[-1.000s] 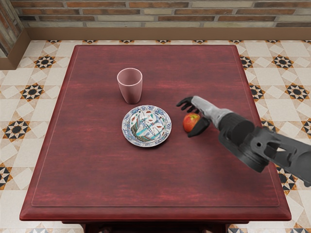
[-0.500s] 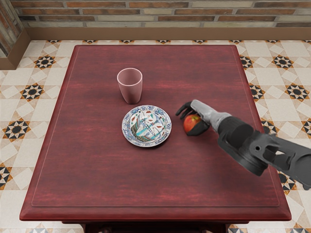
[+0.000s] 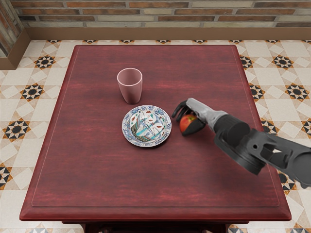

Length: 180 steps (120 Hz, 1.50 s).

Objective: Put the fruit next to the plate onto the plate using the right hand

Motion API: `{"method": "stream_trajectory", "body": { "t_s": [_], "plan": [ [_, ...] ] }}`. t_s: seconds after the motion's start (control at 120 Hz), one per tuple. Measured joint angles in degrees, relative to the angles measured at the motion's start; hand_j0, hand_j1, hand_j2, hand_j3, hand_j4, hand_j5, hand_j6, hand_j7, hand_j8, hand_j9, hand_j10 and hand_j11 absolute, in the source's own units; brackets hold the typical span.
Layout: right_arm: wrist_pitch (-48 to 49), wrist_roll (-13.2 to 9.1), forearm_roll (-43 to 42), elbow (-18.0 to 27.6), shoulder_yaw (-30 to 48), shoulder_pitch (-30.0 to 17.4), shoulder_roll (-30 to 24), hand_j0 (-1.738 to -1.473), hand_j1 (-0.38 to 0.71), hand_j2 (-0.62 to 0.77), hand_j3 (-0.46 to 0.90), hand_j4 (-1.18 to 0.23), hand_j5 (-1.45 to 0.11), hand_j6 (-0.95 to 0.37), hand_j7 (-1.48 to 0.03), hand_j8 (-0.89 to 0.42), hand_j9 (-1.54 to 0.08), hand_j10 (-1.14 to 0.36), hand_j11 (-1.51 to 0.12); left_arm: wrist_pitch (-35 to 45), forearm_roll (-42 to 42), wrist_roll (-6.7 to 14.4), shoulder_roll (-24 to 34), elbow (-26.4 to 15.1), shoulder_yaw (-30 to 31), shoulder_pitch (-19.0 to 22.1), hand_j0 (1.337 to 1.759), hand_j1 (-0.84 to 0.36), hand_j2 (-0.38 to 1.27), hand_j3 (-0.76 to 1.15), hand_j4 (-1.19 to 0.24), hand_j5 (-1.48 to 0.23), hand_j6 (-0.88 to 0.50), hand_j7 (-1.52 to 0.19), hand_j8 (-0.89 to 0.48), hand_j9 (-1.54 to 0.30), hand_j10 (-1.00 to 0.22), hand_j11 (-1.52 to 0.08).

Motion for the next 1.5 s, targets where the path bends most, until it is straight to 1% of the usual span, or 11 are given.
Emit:
{"method": "stream_trajectory", "body": {
  "t_s": [0.242, 0.433, 0.583, 0.9, 1.033, 1.208, 1.342, 1.5],
  "plan": [
    [0.08, 0.00, 0.25, 1.14, 0.38, 1.02, 0.12, -1.656, 0.26, 0.23, 0.00, -0.64, -0.84, -0.65, -0.84, -0.44, -0.86, -0.39, -0.85, 0.00, 0.00, 0.01, 0.00, 0.00, 0.00, 0.01, 1.658, 0.07, 0.05, 0.00, -0.23, -0.30, -0.23, -0.30, -0.23, -0.30, -0.23, -0.30],
    [0.54, -0.06, 0.30, 2.69, 2.00, 1.28, -0.03, -1.655, 0.25, 0.24, 0.00, -0.66, -0.89, -0.67, -0.87, -0.44, -0.89, -0.40, -0.88, 0.00, 0.00, 0.01, 0.00, 0.00, 0.01, 0.00, 1.658, 0.07, 0.05, 0.00, -0.23, -0.30, -0.23, -0.30, -0.23, -0.30, -0.23, -0.30],
    [0.72, -0.07, 0.72, 4.17, 2.59, 2.69, 0.31, -1.655, 0.25, 0.23, 0.00, -0.67, -0.91, -0.68, -0.89, -0.44, -0.90, -0.40, -0.89, 0.00, 0.00, 0.00, 0.00, 0.00, 0.01, 0.01, 1.658, 0.07, 0.05, 0.00, -0.23, -0.30, -0.23, -0.30, -0.23, -0.30, -0.23, -0.30],
    [0.88, -0.08, 0.89, 4.78, 2.72, 4.96, 6.18, -1.655, 0.24, 0.21, 0.00, -0.67, -0.93, -0.69, -0.89, -0.43, -0.91, -0.40, -0.89, 0.00, -0.01, 0.01, 0.00, 0.00, 0.01, 0.00, 1.658, 0.07, 0.05, 0.00, -0.23, -0.30, -0.23, -0.30, -0.23, -0.30, -0.23, -0.30],
    [0.87, -0.06, 0.88, 4.76, 2.59, 5.56, 8.04, -1.656, 0.26, 0.23, 0.00, -0.67, -0.93, -0.69, -0.90, -0.42, -0.91, -0.39, -0.89, 0.00, -0.01, 0.01, 0.00, 0.00, 0.01, 0.00, 1.658, 0.07, 0.05, 0.00, -0.23, -0.30, -0.23, -0.30, -0.23, -0.30, -0.23, -0.30],
    [0.81, -0.04, 0.68, 3.27, 1.63, 5.70, 9.78, -1.656, 0.27, 0.28, 0.00, -0.68, -0.93, -0.69, -0.90, -0.43, -0.91, -0.40, -0.90, 0.00, 0.00, 0.01, 0.00, 0.00, 0.01, 0.00, 1.658, 0.07, 0.05, 0.00, -0.23, -0.30, -0.23, -0.30, -0.23, -0.30, -0.23, -0.30],
    [0.82, -0.04, 0.59, 0.41, 0.44, 5.75, 11.99, -1.656, 0.27, 0.29, 0.00, -0.68, -0.93, -0.69, -0.90, -0.43, -0.91, -0.40, -0.91, 0.00, 0.00, 0.01, 0.00, 0.00, 0.01, 0.00, 1.658, 0.07, 0.05, 0.00, -0.23, -0.30, -0.23, -0.30, -0.23, -0.30, -0.23, -0.30],
    [0.85, -0.03, 0.49, -2.53, -0.44, 5.81, 14.17, -1.656, 0.26, 0.27, 0.00, -0.68, -0.93, -0.69, -0.90, -0.43, -0.91, -0.40, -0.90, 0.00, 0.00, 0.01, 0.00, 0.00, 0.01, 0.02, 1.658, 0.07, 0.05, 0.00, -0.23, -0.30, -0.23, -0.30, -0.23, -0.30, -0.23, -0.30]
  ]
}}
